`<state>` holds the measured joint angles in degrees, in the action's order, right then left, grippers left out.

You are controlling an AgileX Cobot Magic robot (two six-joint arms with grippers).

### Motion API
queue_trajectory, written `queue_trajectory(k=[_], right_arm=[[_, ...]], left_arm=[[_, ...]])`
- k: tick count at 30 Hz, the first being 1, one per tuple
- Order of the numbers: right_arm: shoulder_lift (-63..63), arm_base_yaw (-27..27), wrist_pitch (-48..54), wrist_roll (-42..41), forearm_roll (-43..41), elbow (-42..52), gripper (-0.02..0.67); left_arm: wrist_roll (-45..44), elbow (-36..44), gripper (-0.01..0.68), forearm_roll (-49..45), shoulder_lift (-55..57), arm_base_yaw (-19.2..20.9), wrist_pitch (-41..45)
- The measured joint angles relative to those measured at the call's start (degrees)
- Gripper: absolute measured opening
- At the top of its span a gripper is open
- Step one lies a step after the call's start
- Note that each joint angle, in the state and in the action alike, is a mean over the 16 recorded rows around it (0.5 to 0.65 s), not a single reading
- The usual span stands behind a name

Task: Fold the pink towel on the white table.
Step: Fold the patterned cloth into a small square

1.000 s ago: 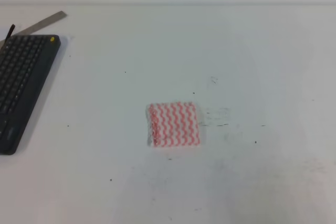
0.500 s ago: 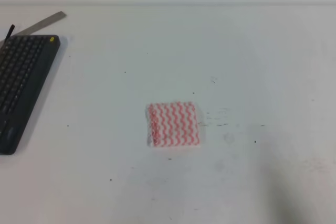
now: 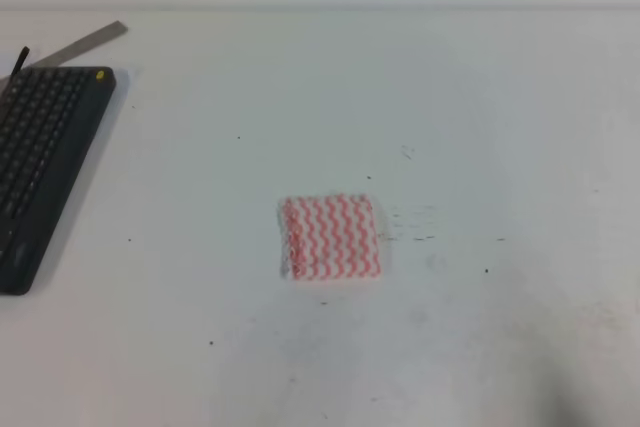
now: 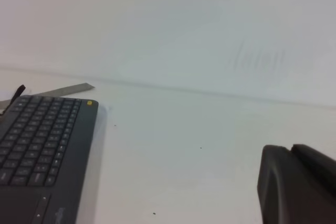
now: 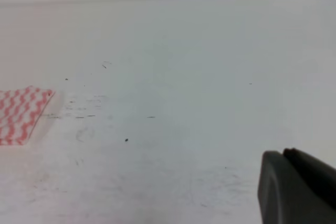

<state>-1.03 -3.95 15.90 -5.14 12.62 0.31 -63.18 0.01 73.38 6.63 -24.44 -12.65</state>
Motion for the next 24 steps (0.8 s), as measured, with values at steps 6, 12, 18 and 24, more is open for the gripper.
queue_trajectory(k=[6, 12, 18, 24], right_arm=[[0.00, 0.00, 3.18, 0.00, 1.01, -0.09, -0.019], [0.00, 0.00, 3.22, 0.01, 1.62, -0.09, -0.019], [0.07, 0.01, 3.22, 0.01, 1.65, -0.09, -0.019], [0.07, 0.01, 3.22, 0.01, 1.69, -0.01, -0.019]], left_arm=[[-0.01, 0.01, 0.002, 0.06, 0.00, 0.00, 0.02], [0.01, 0.03, 0.002, 0.11, 0.00, 0.00, 0.04], [0.05, 0.01, 0.002, 0.16, 0.06, -0.13, -0.46], [1.21, 0.07, 0.002, -0.88, -0.12, -0.62, -1.71]])
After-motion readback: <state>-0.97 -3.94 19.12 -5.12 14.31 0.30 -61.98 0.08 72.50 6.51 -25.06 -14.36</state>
